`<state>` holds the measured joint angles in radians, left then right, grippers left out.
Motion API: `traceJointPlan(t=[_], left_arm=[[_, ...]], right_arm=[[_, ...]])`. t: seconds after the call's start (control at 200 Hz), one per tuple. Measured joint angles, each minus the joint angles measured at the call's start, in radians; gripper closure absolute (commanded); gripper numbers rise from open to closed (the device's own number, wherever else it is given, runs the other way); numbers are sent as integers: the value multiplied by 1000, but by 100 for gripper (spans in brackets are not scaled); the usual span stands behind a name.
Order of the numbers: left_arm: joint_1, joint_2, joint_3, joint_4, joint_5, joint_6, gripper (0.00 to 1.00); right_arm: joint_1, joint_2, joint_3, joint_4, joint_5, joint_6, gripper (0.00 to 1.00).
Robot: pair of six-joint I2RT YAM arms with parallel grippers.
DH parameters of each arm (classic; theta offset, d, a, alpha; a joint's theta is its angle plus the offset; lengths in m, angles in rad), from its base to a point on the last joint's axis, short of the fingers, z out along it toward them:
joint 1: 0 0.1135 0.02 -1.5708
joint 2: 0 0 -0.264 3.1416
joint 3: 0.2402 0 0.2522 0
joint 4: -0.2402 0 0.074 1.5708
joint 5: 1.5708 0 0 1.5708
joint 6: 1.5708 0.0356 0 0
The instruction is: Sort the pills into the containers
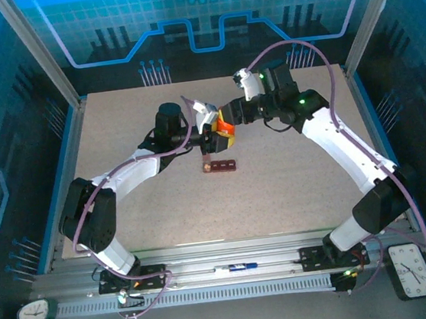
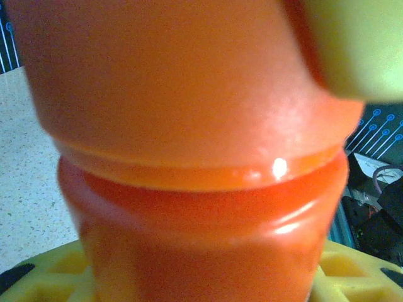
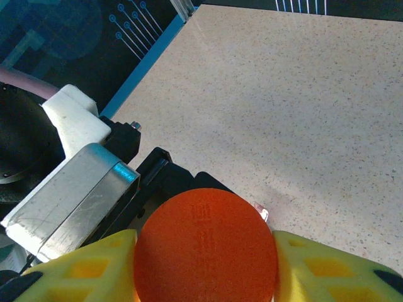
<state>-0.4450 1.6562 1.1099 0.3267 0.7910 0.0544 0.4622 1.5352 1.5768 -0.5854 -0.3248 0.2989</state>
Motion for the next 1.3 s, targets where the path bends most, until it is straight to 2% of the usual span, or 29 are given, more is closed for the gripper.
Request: traceJointPlan(t=[0.155, 0.355, 0.465, 0.685, 0.921, 1.086, 1.301], left_arm=[[0, 0, 0, 24, -4, -3, 84], [-3, 0, 1, 77, 0, -3, 84], [-3, 0, 1, 83, 3, -3, 84], [-3, 0, 1, 83, 11, -3, 84], [-3, 0, 7, 77, 35, -2, 84], [-3, 0, 22, 58, 52, 2, 84], [-3, 1, 33, 30, 68, 5, 84]], right_arm=[[-4, 19, 48, -43, -9, -11, 41], [-35, 26, 89, -107, -78, -66, 19], [-59, 24, 97, -133, -133, -121, 13], [-103, -9, 95, -184, -256, -261, 14], [-167, 8, 147, -235, -320, -337, 26], [-167, 98, 287, -313, -338, -378, 24], [-151, 162, 362, -408, -333, -422, 23]])
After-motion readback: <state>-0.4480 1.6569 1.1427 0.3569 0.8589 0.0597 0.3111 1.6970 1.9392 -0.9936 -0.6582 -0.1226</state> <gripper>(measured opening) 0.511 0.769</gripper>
